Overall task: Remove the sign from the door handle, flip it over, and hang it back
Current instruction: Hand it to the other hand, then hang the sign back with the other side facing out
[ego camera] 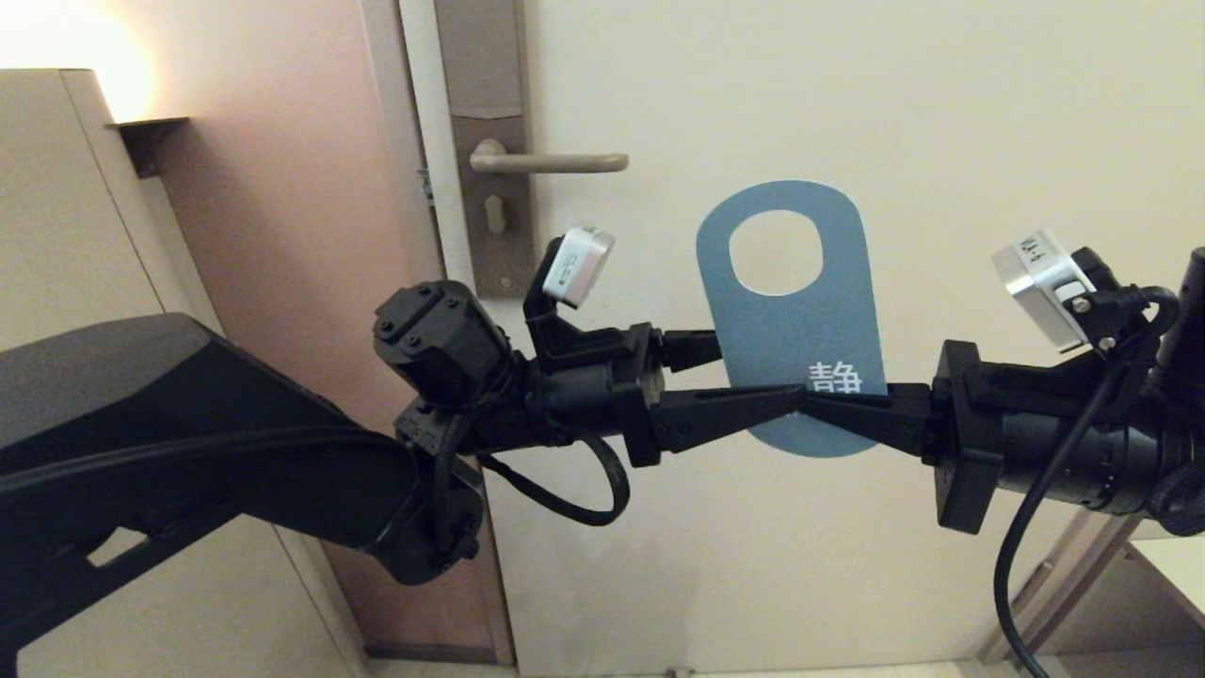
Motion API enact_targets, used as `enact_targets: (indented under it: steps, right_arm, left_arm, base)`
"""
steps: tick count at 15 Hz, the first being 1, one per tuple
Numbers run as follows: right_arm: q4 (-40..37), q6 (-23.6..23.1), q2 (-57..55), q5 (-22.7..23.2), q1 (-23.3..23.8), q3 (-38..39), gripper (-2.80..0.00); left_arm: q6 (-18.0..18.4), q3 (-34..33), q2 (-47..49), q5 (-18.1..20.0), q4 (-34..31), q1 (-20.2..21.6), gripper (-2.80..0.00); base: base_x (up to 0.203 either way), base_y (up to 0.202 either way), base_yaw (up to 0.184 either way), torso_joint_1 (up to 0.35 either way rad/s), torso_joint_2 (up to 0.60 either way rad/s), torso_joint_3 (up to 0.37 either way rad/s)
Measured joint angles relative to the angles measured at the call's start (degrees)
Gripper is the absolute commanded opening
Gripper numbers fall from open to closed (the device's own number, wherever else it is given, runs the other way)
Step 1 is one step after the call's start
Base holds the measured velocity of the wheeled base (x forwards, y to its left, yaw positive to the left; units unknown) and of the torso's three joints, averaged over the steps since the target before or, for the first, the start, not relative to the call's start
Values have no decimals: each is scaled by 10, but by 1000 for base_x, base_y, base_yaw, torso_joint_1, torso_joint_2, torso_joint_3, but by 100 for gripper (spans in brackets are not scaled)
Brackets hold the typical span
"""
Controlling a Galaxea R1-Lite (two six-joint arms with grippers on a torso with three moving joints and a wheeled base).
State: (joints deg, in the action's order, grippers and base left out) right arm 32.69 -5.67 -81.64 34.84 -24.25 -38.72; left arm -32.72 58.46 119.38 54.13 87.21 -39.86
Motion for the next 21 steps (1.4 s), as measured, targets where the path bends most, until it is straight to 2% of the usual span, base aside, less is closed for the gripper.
enact_targets:
  steps: [6, 15, 16, 21]
  right_arm:
    - [0, -1, 2, 0, 1, 0, -280]
    - [0, -1, 2, -22, 1, 7, -280]
    - [0, -1, 2, -22, 1, 8, -280]
    - [0, -1, 2, -23, 1, 16, -280]
  left_arm:
    - [10, -15, -3, 4, 0, 51, 0]
    - [26, -41, -27, 5, 0, 83, 0]
    - [36, -41, -29, 5, 0, 88, -280]
    - [47, -53, -41, 6, 0, 106, -280]
  base:
    - [0, 0, 0, 0, 0, 0]
    - [0, 0, 0, 0, 0, 0]
    - [0, 0, 0, 0, 0, 0]
    - [0, 0, 0, 0, 0, 0]
